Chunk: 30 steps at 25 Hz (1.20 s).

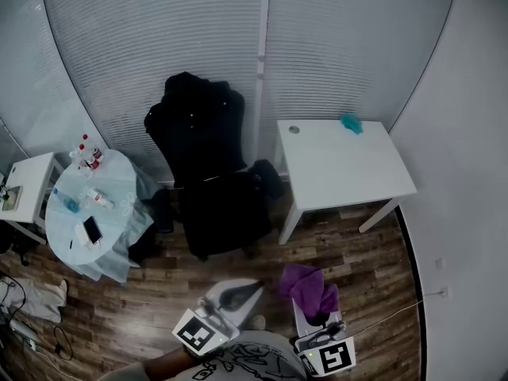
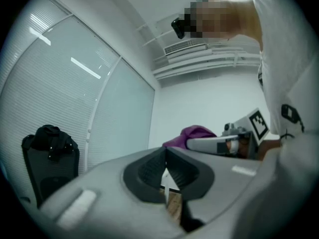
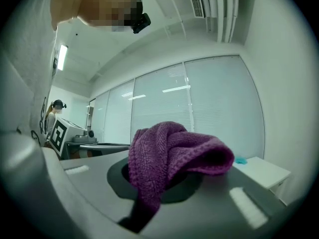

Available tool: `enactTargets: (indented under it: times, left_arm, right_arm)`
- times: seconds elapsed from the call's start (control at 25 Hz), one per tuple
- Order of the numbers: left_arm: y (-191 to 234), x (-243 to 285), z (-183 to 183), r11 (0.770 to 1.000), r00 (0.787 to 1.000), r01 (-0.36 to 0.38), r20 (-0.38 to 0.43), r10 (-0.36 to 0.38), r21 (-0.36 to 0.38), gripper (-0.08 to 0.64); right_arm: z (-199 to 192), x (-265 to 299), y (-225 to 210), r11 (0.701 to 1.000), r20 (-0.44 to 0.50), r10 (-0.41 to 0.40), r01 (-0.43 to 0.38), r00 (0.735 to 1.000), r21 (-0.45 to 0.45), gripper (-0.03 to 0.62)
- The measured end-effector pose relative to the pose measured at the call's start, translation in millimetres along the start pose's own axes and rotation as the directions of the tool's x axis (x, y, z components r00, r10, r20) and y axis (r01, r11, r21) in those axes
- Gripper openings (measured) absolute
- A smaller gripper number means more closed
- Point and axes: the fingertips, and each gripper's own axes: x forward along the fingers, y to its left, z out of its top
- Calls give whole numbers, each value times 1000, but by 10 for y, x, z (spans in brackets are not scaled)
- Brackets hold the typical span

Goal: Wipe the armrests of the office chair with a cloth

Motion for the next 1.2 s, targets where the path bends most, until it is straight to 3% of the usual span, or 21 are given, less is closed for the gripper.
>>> enactTargets:
  times: [0.68,1.2]
  left_arm:
    - [-267,274,-104,998,998,-63,5,63,0,2]
    - [104,357,-193,997,997,-77,-7,77,1,2]
  right_arm:
    - [-117,-309,-321,1000,-17,25,-25,1000,19,31]
    - [-209,67,-428,999,-18,39,-39,999,12,31]
